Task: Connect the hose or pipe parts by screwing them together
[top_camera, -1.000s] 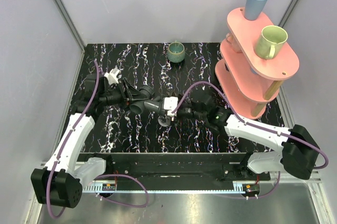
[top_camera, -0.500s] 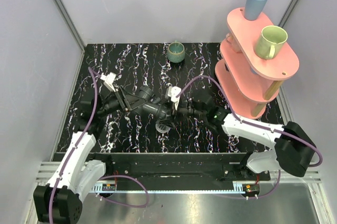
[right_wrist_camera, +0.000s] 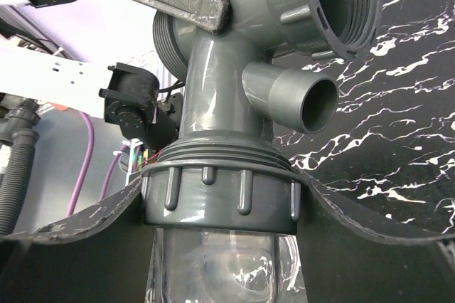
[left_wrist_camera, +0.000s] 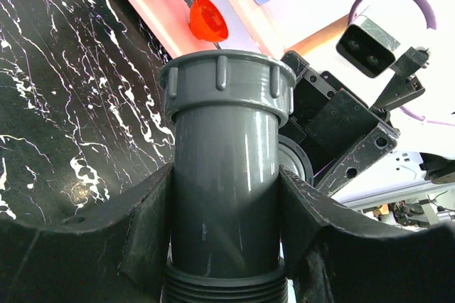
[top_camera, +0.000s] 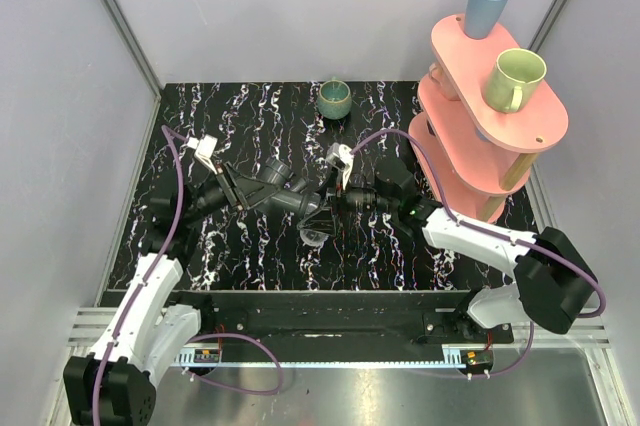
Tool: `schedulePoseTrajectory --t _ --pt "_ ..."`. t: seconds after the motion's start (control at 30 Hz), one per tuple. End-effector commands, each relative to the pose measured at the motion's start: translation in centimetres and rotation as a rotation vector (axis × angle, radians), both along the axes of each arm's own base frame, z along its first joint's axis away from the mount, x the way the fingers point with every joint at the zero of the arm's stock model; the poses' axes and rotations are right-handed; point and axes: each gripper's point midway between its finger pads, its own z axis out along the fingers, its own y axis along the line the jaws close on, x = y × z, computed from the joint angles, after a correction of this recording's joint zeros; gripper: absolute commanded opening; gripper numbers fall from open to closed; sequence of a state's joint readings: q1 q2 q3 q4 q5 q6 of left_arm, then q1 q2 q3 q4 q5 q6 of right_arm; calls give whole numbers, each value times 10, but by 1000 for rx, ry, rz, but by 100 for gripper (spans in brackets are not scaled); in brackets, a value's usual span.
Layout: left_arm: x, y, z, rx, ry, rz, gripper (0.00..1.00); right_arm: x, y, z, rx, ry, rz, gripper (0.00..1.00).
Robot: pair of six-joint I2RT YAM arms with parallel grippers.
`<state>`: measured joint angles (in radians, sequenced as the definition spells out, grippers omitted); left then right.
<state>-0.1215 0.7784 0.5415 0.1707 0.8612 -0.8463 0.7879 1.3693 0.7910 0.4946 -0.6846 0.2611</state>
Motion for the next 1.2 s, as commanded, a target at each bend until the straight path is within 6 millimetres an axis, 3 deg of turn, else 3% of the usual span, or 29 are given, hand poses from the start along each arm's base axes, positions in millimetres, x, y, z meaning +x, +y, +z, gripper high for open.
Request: schedulePoseTrajectory --t 0.0,0.2,0.27,0.4,0.43,0.63,0.77,0.93,1.03,1.17 --pt "-12 0 5 95 -194 -57 0 57 -13 65 163 29 -224 31" --pt "-19 -2 15 89 -233 -85 0 58 -17 73 198 171 -186 14" --pt "-23 -3 22 70 -250 -103 0 61 -21 76 207 227 -169 12" --pt "-23 0 26 79 -297 -58 0 77 -29 79 226 359 -200 34" --pt "-20 3 24 86 -288 -29 0 79 -30 78 224 372 -208 52" --pt "-12 6 29 88 -217 19 0 86 -46 76 146 264 -329 77" --pt "-10 5 35 81 -167 6 0 87 -57 74 70 153 -366 86" --pt "-15 2 47 42 -155 -15 0 80 -64 77 30 79 -361 89" --pt "-16 2 47 45 -142 -20 0 68 -68 83 28 -43 -304 89" --pt "-17 1 44 59 -108 -39 0 42 -75 99 37 -355 -181 92"
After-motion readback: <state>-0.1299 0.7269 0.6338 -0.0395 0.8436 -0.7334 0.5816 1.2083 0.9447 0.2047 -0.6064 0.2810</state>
